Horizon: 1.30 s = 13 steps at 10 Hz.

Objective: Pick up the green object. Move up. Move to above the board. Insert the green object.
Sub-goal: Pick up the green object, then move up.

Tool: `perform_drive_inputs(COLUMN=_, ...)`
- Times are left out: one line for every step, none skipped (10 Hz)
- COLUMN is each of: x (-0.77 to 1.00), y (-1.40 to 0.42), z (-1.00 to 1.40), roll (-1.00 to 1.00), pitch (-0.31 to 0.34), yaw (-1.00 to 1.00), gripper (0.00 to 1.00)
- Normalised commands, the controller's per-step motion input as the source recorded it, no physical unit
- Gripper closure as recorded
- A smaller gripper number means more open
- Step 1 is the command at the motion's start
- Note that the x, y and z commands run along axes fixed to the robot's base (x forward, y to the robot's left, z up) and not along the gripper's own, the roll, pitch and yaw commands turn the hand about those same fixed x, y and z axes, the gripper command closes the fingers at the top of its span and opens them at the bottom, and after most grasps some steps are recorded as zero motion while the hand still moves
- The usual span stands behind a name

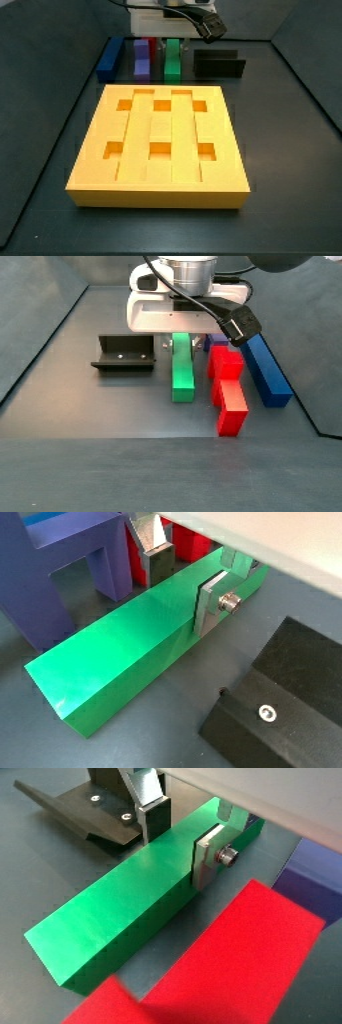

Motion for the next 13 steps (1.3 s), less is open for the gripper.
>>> perform_drive_inputs(x=0.00, y=0.00, z=0.00, roll=0.00, pitch=0.000, yaw=0.00, gripper=1.00)
perform_drive_inputs(x=0.00, y=0.00, z=0.00, roll=0.00, pitch=0.000, yaw=0.00, gripper=1.00)
perform_drive_inputs(x=0.00, y=0.00, z=0.00, roll=0.00, pitch=0.000, yaw=0.00, gripper=1.00)
perform_drive_inputs(x=0.00, y=0.00, z=0.00, roll=0.00, pitch=0.000, yaw=0.00, gripper=1.00)
perform_drive_inputs(x=0.00, y=0.00, z=0.00, roll=0.00, pitch=0.000, yaw=0.00, gripper=1.00)
perform_drive_inputs(x=0.00, y=0.00, z=0.00, roll=0.00, pitch=0.000, yaw=0.00, gripper=1.00)
perform_drive_inputs(x=0.00, y=0.00, z=0.00, roll=0.00, pitch=0.000, yaw=0.00, gripper=1.00)
perform_drive_inputs(x=0.00, y=0.00, z=0.00, roll=0.00, pitch=0.000, yaw=0.00, gripper=1.00)
perform_drive_inputs(x=0.00, y=0.00, z=0.00, roll=0.00, pitch=0.000, yaw=0.00, gripper=1.00)
perform_drive_inputs(x=0.00, y=0.00, z=0.00, roll=0.00, pitch=0.000, yaw=0.00, gripper=1.00)
perform_drive_inputs(x=0.00, y=0.00, z=0.00, roll=0.00, pitch=0.000, yaw=0.00, gripper=1.00)
perform_drive_inputs(x=0.00, y=0.00, z=0.83, roll=0.00, pitch=0.000, yaw=0.00, gripper=1.00)
perform_drive_inputs(x=-0.04, y=-0.05, z=0.78, roll=-0.01, pitch=0.026, yaw=0.00, gripper=1.00)
